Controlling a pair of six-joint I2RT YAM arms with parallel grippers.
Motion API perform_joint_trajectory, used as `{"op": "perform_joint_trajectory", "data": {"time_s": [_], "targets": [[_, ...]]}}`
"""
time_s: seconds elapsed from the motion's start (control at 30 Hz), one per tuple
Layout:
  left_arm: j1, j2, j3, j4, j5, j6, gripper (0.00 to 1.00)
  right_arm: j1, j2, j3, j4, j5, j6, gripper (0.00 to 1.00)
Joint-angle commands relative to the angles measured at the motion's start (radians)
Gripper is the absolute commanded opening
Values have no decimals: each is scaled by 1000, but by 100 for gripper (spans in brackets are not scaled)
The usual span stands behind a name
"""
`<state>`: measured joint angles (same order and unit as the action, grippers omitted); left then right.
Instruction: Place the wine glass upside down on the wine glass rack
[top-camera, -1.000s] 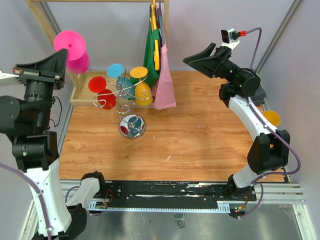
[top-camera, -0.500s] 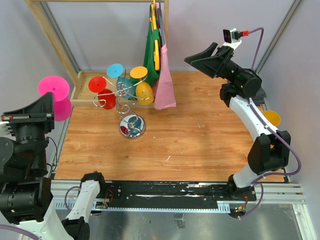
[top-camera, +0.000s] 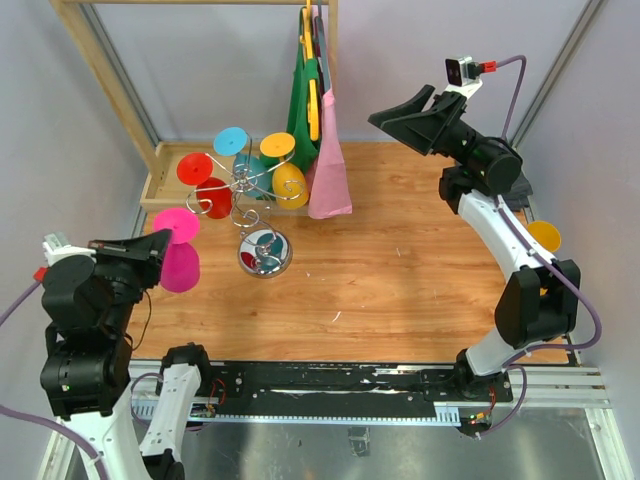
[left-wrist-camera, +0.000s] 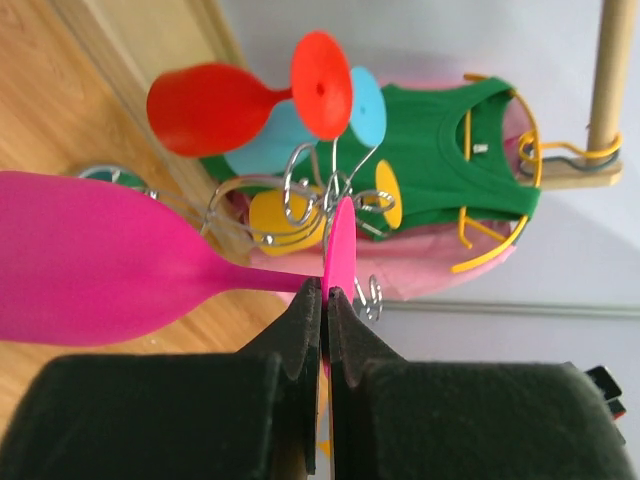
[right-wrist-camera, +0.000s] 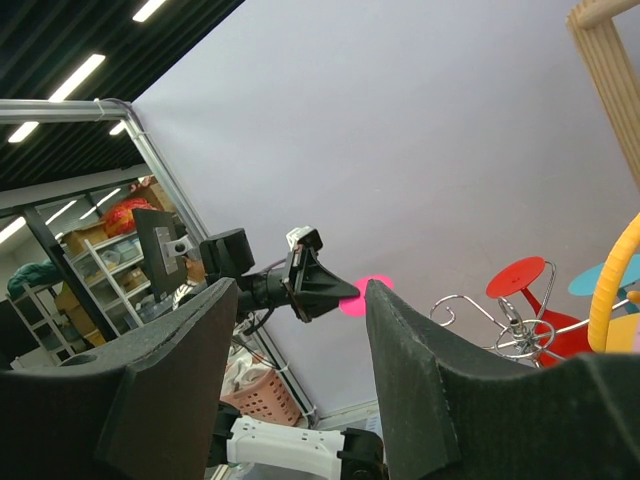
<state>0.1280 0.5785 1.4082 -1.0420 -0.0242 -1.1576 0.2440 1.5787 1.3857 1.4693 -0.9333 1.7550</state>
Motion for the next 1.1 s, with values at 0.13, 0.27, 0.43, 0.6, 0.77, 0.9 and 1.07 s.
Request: {"op": "perform_joint_trajectory", "data": {"time_s": [0.13,0.27,0.43,0.6,0.77,0.9,1.07], "targets": [[2,13,-145,135,287,-1,0,-14,15,15,60,19,15,56],[2,20,-169,183,305,9,0,-15,16,15,59,19,14,55],[2,36,-197,249,331,19,0,-16,20,15,60,22,12,56],[2,50,-214,273,314,15,0,-18,17,8,61,22,10,56],[2,43,-259,342,313,-1,0,-21,17,3,60,22,9,56],[2,47,-284,378,310,-9,0,-24,17,-4,61,26,8,56],[2,44,-324,464,307,-44,0,-26,20,-6,60,25,6,56]]}}
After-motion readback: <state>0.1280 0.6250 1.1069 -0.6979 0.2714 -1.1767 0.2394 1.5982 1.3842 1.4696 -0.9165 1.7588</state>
